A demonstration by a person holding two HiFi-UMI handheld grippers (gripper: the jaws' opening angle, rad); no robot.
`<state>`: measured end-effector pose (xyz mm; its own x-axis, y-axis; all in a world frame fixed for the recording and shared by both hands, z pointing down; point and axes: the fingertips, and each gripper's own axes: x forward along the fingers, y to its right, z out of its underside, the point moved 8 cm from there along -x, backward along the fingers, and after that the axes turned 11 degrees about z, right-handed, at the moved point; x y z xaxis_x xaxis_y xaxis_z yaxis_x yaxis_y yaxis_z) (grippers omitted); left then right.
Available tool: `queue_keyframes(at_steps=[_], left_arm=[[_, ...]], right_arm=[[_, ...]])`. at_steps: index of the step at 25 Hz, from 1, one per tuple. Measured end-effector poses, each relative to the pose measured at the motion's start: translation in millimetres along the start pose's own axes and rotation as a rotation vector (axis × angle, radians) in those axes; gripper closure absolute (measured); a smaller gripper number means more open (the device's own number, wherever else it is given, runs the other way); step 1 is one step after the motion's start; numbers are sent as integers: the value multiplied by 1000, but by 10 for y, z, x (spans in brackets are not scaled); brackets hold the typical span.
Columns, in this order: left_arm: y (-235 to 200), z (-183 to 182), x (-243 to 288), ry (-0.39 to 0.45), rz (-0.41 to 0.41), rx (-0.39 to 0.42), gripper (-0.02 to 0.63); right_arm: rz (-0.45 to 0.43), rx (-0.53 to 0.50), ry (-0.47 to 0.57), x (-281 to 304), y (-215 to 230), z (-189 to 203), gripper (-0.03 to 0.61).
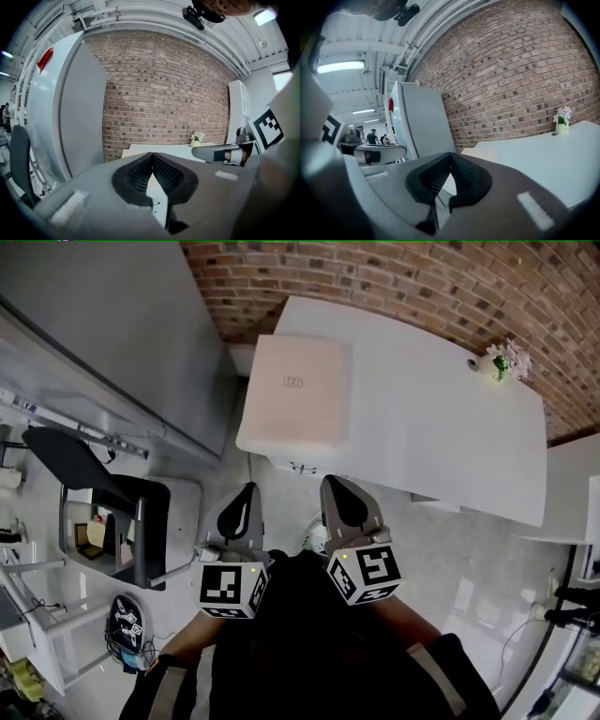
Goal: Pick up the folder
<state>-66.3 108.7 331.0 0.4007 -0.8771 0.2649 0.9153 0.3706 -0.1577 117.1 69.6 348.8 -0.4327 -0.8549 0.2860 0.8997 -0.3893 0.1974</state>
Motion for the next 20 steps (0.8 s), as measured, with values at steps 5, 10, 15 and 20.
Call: queue_keyframes(at_steps=[5,10,15,20], left_arm=[[66,-36,186,-18,5,9,615],[68,-84,321,-31,16,17,615],[-33,-50,452,-44,36,4,615],[-233,-37,666,-45,61,-18,615]], right_arm=[[2,-3,-22,105,166,-3,577],[14,20,-42,203,283,1,577],[34,13,-61,344,311,34,577],[57,-24,-91,567,297,42,577]])
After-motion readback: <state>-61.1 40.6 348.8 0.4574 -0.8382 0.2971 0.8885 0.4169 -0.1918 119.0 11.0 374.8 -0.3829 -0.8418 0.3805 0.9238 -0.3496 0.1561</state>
